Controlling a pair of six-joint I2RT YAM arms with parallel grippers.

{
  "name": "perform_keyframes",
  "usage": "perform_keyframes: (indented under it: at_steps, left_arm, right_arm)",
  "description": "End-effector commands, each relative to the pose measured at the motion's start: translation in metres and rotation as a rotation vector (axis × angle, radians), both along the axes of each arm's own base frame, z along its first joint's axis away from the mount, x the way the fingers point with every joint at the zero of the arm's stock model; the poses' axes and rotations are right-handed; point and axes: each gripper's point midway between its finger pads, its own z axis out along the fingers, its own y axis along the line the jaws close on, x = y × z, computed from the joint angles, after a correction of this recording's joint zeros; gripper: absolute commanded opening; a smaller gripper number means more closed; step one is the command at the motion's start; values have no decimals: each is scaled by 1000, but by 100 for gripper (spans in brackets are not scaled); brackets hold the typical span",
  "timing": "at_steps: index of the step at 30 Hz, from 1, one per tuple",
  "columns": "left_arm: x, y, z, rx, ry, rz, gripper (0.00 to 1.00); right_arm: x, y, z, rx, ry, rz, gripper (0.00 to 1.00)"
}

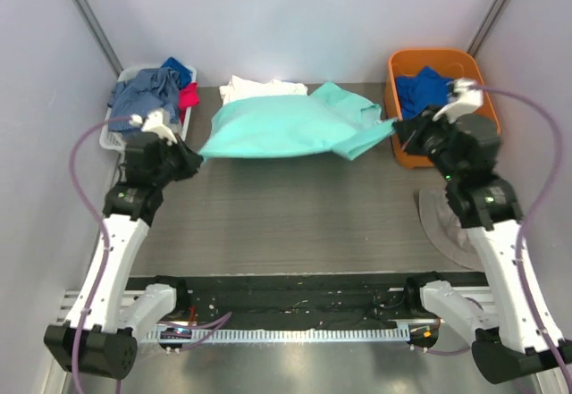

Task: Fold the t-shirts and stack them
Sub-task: Flatten the tshirt out

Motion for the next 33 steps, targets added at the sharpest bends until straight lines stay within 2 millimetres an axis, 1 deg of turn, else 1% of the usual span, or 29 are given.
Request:
perform_keyframes:
  at_steps: [1, 2, 3, 4, 5, 7, 8, 11, 12, 13, 14, 15, 17, 18, 20, 21, 23, 24, 25, 26, 30, 33]
  left_arm:
    - [-12, 9, -99, 0, 192, 64, 0]
    - [-13, 12, -112, -3, 212, 93, 0]
    - [-18, 11, -110, -2, 244, 90, 0]
    - [-17, 12, -109, 2, 243, 102, 0]
    - [-15, 25, -111, 27, 242, 176, 0]
    - [-17, 30, -117, 29, 267, 216, 0]
    - [-18, 32, -123, 31, 290, 234, 0]
    - [-25, 30, -149, -22, 367, 277, 0]
    - [-29, 26, -164, -45, 399, 270, 0]
    - [-32, 24, -171, -59, 417, 274, 0]
    - [-33, 21, -176, -88, 426, 290, 0]
    - [-41, 21, -191, -86, 455, 294, 0]
    - [-47, 22, -202, -94, 476, 320, 0]
    - [-54, 24, -213, -89, 500, 330, 0]
    - [-59, 26, -219, -91, 507, 350, 0]
    - [-64, 27, -227, -100, 526, 365, 0]
    - [-69, 28, -231, -109, 530, 382, 0]
    - [-73, 29, -237, -120, 544, 398, 0]
    - [-75, 31, -237, -126, 535, 415, 0]
    - [-80, 33, -242, -125, 549, 426, 0]
    - [-93, 40, -245, -128, 550, 479, 0]
    - [-102, 49, -240, -120, 527, 524, 0]
  right_arm:
    - [-5, 21, -139, 33, 326, 77, 1]
    - [-13, 24, -176, 25, 407, 87, 1]
    - [-18, 25, -192, 27, 441, 91, 1]
    - [-23, 27, -200, 43, 453, 95, 1]
    - [-30, 30, -223, 36, 504, 103, 1]
    - [-37, 31, -237, 31, 539, 98, 1]
    - [-41, 30, -243, 19, 555, 88, 1]
    - [-44, 28, -246, 9, 563, 71, 1]
    - [-44, 26, -246, 5, 564, 64, 1]
    - [-47, 24, -247, -2, 579, 54, 1]
    - [-46, 23, -244, -4, 575, 52, 1]
    - [-47, 23, -243, -9, 575, 54, 1]
    - [-50, 21, -244, -10, 586, 47, 1]
    - [-52, 21, -245, -13, 588, 51, 1]
    - [-56, 21, -250, -17, 613, 54, 1]
    - [-58, 22, -252, -16, 620, 58, 1]
    - [-59, 23, -254, -2, 631, 58, 1]
    - [-60, 23, -254, 0, 631, 56, 1]
    - [-60, 23, -255, 7, 638, 56, 1]
    - [-61, 23, -255, 7, 644, 54, 1]
    - [-69, 24, -260, 26, 676, 57, 1]
    - [-77, 25, -269, 48, 717, 53, 1]
